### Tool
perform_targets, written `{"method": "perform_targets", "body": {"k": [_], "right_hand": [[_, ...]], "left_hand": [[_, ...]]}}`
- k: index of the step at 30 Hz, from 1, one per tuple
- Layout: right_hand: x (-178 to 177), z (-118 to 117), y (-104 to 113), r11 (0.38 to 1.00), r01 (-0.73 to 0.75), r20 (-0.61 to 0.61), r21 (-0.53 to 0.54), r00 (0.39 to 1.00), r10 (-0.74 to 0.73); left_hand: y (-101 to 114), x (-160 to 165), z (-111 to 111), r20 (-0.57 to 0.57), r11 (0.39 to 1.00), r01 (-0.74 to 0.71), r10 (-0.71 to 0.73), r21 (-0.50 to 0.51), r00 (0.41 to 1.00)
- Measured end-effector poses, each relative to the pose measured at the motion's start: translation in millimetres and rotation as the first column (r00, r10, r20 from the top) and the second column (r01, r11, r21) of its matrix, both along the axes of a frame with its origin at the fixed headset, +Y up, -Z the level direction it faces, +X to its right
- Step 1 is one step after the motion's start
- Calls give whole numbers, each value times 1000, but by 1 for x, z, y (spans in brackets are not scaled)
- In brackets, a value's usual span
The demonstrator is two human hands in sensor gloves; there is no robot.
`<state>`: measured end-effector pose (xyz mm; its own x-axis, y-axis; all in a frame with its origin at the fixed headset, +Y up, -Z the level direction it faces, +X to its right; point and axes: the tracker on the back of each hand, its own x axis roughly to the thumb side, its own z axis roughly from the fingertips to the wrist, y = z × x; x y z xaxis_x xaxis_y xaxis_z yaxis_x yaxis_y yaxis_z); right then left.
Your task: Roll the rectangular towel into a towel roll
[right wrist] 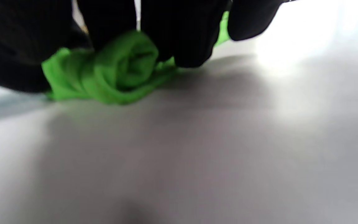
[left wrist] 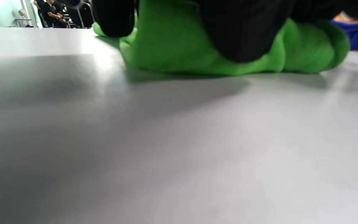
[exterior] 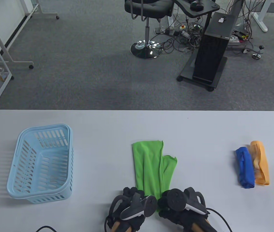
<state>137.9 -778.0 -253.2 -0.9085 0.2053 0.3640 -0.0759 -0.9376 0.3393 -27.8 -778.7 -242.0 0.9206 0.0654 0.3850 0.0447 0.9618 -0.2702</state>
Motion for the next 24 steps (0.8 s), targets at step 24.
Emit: {"method": "perform_targets", "body": {"k": [24], "right_hand": [[-7, -1, 2, 998, 50, 32, 30, 998, -51]], "left_hand": [[7, -1, 2, 2, 995, -68, 68, 71, 998]]}}
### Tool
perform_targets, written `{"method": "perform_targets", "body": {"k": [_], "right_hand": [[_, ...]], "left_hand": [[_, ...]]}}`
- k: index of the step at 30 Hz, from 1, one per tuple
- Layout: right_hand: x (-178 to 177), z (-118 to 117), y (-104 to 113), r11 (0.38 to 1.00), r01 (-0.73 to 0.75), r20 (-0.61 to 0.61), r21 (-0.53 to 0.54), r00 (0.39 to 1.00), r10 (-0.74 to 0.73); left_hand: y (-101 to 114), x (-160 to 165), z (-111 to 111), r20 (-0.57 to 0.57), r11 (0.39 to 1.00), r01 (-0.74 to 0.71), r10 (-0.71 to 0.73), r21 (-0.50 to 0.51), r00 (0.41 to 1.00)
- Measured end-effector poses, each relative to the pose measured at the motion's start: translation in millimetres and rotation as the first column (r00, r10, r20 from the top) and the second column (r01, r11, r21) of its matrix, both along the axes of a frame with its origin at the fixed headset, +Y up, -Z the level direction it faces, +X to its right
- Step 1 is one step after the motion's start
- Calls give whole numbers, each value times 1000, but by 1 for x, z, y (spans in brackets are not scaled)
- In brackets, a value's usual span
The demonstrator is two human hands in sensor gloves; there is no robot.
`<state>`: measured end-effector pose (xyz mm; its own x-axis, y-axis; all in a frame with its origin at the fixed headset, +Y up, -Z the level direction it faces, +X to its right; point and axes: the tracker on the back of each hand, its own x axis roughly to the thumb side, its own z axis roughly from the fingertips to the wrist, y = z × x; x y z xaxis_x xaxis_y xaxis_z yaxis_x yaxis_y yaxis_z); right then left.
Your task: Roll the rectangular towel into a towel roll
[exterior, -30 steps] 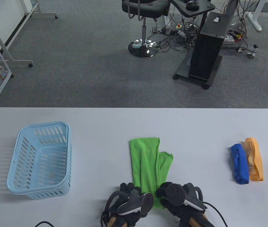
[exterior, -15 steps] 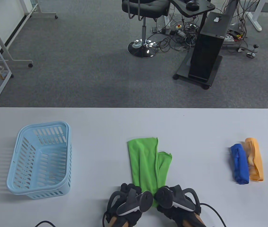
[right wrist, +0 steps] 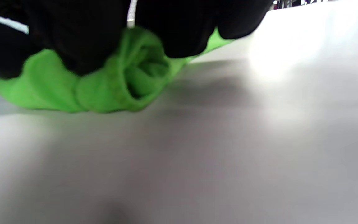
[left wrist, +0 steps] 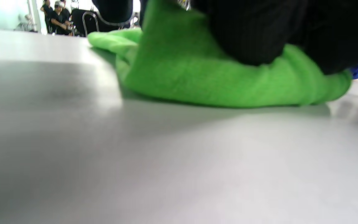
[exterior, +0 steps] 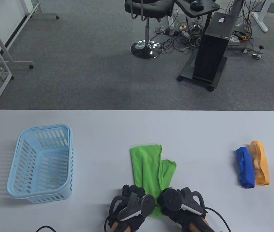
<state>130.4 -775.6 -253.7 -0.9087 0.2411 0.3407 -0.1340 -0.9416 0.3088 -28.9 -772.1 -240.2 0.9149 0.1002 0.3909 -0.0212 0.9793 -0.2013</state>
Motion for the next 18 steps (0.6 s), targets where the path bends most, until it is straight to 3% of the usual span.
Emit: {"method": "perform_targets", "body": {"k": [6, 10, 13, 16, 18], "right_hand": [[-3, 1, 4, 996, -69, 2, 65, 998, 69], [-2, 2, 3, 998, -55, -10, 15, 998, 55], [-6, 5, -4, 982, -184, -54, -47, 982, 181], [-9, 5, -5, 979, -201, -45, -7, 979, 201], [-7, 2, -5, 987, -138, -18, 81, 990, 140]], "left_hand": [[-1, 4, 2, 42, 997, 77, -75, -33, 996], [0, -1, 3, 63, 998, 36, -32, -58, 998], [-3, 2, 4, 96, 990, 123, -117, -68, 989], [-7, 7, 5, 94, 979, 193, -187, -64, 978], [-7, 9, 4, 59, 979, 194, -191, -69, 980]]}}
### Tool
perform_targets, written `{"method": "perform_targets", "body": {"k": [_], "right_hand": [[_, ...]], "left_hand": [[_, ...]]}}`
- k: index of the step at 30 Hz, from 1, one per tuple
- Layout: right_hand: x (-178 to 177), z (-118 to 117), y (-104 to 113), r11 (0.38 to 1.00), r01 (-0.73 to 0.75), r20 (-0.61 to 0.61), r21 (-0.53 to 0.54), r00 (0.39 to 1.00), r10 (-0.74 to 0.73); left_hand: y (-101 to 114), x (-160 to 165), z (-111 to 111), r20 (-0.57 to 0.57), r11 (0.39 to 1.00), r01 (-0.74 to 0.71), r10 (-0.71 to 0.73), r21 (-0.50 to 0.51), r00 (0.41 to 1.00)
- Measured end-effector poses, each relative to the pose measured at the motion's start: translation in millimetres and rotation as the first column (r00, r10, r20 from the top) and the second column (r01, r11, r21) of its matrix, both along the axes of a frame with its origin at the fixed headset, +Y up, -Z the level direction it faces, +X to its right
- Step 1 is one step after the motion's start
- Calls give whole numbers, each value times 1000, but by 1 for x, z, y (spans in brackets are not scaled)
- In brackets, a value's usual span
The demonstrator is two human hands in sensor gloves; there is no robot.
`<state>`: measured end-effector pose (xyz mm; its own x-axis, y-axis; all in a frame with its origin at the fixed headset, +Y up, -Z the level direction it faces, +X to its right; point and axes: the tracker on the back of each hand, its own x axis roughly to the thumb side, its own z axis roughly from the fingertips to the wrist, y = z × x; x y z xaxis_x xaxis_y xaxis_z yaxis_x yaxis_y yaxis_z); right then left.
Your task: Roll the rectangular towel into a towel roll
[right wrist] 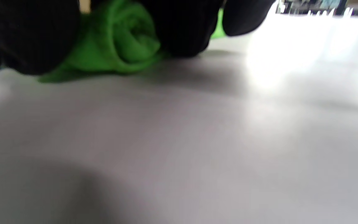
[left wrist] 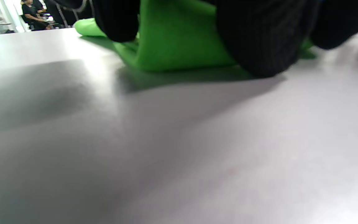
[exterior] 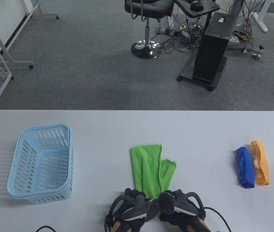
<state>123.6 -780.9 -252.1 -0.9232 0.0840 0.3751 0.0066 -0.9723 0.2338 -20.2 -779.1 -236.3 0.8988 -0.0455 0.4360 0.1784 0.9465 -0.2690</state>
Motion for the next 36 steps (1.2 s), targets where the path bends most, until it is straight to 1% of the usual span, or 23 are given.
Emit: {"method": "perform_targets", "body": {"k": [2, 6, 8, 12, 18, 21, 24, 26, 28, 30, 31, 32, 34, 35, 36], "right_hand": [[3, -2, 1, 998, 64, 15, -26, 998, -63], [3, -1, 5, 999, 53, 14, -3, 998, -53], [5, -1, 6, 998, 69, 16, 6, 997, -69], [7, -3, 9, 997, 80, 12, 1, 997, -80], [8, -3, 12, 994, 94, 22, 59, 995, -95], [3, -1, 16, 984, 157, -2, 81, 987, -158], [-3, 1, 14, 990, 96, -24, 101, 995, -94], [-3, 0, 10, 996, 57, -21, 75, 998, -55], [-1, -1, 11, 997, 50, -11, 61, 999, -49], [2, -1, 12, 997, 73, 1, 4, 997, -73], [2, -1, 11, 998, 61, 0, -12, 998, -61], [2, -1, 10, 999, 35, -11, -25, 999, -36], [1, -1, 6, 997, -42, -29, -64, 999, 40], [0, -1, 5, 995, -70, -23, -76, 997, 68], [0, -1, 5, 995, -65, -18, -71, 998, 64]], "left_hand": [[1, -1, 0, -8, 999, -25, 25, 25, 1000], [6, -7, -3, -36, 993, -97, 100, 61, 994], [8, -10, -4, -58, 988, -141, 145, 62, 988], [9, -13, -3, -50, 973, -212, 216, 88, 975], [5, -10, -5, -95, 981, -171, 180, 92, 979], [5, -9, -5, -118, 976, -182, 196, 115, 974], [3, -8, -3, -122, 983, -151, 164, 109, 979], [4, -6, -3, -106, 977, -163, 178, 136, 978], [4, -4, -2, -83, 977, -157, 170, 146, 982], [3, -3, -1, -72, 987, -105, 115, 122, 991], [4, -4, -1, -73, 988, -106, 115, 114, 991], [4, -5, -1, -65, 986, -122, 130, 111, 989], [3, -7, -1, -43, 981, -179, 182, 72, 982], [2, -6, -2, -53, 989, -140, 143, 57, 988], [1, -5, -2, -56, 994, -101, 104, 47, 993]]}}
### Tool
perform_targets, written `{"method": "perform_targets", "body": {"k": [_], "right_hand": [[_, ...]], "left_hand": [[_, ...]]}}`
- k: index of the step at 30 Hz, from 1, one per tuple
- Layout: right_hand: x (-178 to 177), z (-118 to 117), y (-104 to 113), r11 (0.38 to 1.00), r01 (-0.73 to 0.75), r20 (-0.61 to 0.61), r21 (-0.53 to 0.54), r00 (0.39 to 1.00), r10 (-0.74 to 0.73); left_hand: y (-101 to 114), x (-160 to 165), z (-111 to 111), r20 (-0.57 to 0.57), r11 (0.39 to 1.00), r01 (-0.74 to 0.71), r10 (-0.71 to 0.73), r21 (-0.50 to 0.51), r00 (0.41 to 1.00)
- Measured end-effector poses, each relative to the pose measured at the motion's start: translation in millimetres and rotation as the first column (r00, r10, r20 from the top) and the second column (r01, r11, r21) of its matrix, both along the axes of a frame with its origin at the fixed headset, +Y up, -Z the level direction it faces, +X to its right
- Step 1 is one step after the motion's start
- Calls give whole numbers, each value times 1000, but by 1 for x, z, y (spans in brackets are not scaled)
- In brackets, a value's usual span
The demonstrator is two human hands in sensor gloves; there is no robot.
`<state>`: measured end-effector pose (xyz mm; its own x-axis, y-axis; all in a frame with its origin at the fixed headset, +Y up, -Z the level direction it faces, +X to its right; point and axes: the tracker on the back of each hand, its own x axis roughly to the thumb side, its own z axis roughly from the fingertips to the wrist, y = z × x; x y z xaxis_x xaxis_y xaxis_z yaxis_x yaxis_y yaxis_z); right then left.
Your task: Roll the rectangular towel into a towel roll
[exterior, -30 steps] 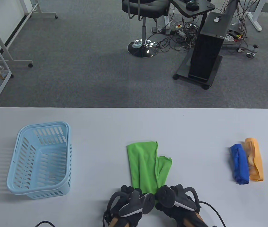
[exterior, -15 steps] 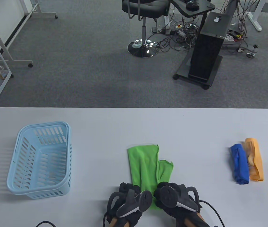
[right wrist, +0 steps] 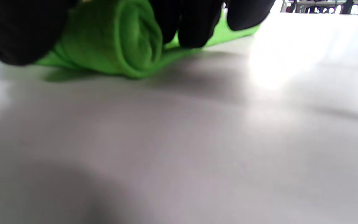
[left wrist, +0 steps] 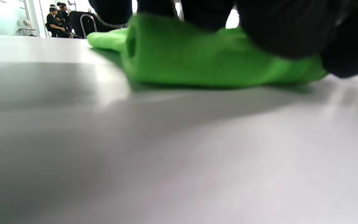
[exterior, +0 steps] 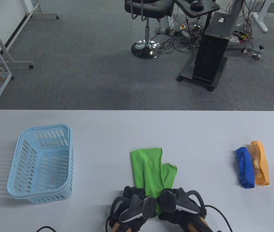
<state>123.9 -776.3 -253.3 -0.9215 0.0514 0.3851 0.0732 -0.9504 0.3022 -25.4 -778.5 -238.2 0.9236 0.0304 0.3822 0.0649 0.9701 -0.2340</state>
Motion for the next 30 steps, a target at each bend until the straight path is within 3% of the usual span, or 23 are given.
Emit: {"method": "perform_targets", "body": {"k": [2, 5, 17, 20, 26, 30], "right_hand": [[1, -1, 1, 998, 62, 26, 32, 998, -63], [3, -1, 2, 988, 117, 21, 99, 993, -120], [11, -4, 12, 987, 151, 24, 63, 988, -153], [10, -4, 12, 988, 147, 29, 50, 989, -148], [4, 0, 14, 977, 172, 35, 130, 983, -178], [0, 2, 12, 982, 120, 29, 148, 992, -125]], "left_hand": [[-3, 4, 1, 37, 995, 94, -93, -12, 995], [0, 3, -1, 7, 999, 30, -30, 16, 1000], [8, -7, -4, -42, 988, -146, 148, 45, 988], [7, -5, -5, -50, 989, -138, 141, 51, 989], [4, -6, -5, -106, 993, -113, 114, 20, 988], [8, -2, -2, -82, 991, -105, 112, 80, 990]]}}
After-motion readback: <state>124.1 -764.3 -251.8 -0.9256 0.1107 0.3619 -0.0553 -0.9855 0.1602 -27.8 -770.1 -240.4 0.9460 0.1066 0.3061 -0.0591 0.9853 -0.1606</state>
